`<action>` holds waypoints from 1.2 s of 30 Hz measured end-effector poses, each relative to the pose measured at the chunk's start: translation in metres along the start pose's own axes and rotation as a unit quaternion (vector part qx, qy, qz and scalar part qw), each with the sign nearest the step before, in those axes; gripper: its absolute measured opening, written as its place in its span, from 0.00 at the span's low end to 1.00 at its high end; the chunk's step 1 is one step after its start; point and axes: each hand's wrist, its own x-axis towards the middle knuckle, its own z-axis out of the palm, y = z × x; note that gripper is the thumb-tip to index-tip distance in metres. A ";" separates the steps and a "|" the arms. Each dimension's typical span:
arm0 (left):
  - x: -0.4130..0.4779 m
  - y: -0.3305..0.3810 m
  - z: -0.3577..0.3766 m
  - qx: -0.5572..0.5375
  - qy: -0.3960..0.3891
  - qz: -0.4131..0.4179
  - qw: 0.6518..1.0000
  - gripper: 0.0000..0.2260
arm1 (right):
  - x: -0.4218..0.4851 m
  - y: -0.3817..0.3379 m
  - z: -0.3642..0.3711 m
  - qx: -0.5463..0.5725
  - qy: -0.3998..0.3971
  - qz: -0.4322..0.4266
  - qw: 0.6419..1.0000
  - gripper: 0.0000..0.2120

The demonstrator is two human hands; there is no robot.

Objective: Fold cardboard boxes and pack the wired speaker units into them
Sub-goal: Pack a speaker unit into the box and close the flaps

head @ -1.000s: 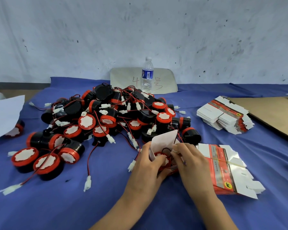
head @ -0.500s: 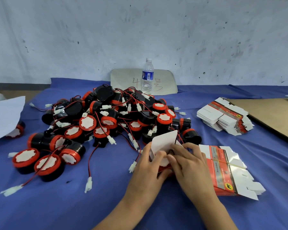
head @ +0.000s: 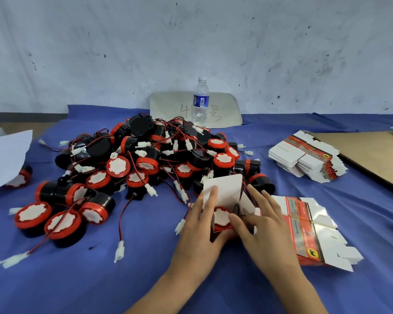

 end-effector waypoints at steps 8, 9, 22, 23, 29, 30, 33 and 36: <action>-0.001 -0.001 0.007 -0.013 -0.040 0.003 0.999 0.27 | 0.000 0.003 0.007 0.021 0.033 -0.020 0.999 0.17; 0.000 -0.002 0.007 -0.014 -0.044 0.000 0.999 0.25 | 0.000 0.003 0.007 0.017 0.039 -0.029 0.999 0.17; -0.002 0.004 0.004 0.032 -0.016 0.016 0.999 0.21 | -0.005 -0.006 -0.003 -0.012 0.024 -0.083 0.996 0.11; -0.002 0.005 0.005 0.042 0.014 0.023 0.999 0.19 | -0.006 -0.006 -0.002 -0.019 0.016 -0.085 0.996 0.11; -0.002 0.008 0.000 0.063 0.021 0.109 0.992 0.17 | -0.003 -0.002 -0.002 0.109 0.004 -0.045 0.993 0.16; -0.002 0.007 -0.001 0.060 -0.004 0.114 0.992 0.18 | -0.003 -0.002 -0.002 0.128 0.003 -0.042 0.991 0.20; 0.002 0.007 -0.002 0.036 -0.022 0.121 0.992 0.13 | 0.000 -0.002 -0.001 0.228 0.045 -0.007 0.973 0.22; 0.003 0.010 -0.006 -0.012 -0.046 0.110 0.993 0.13 | 0.000 -0.001 -0.006 0.269 0.207 0.008 0.941 0.08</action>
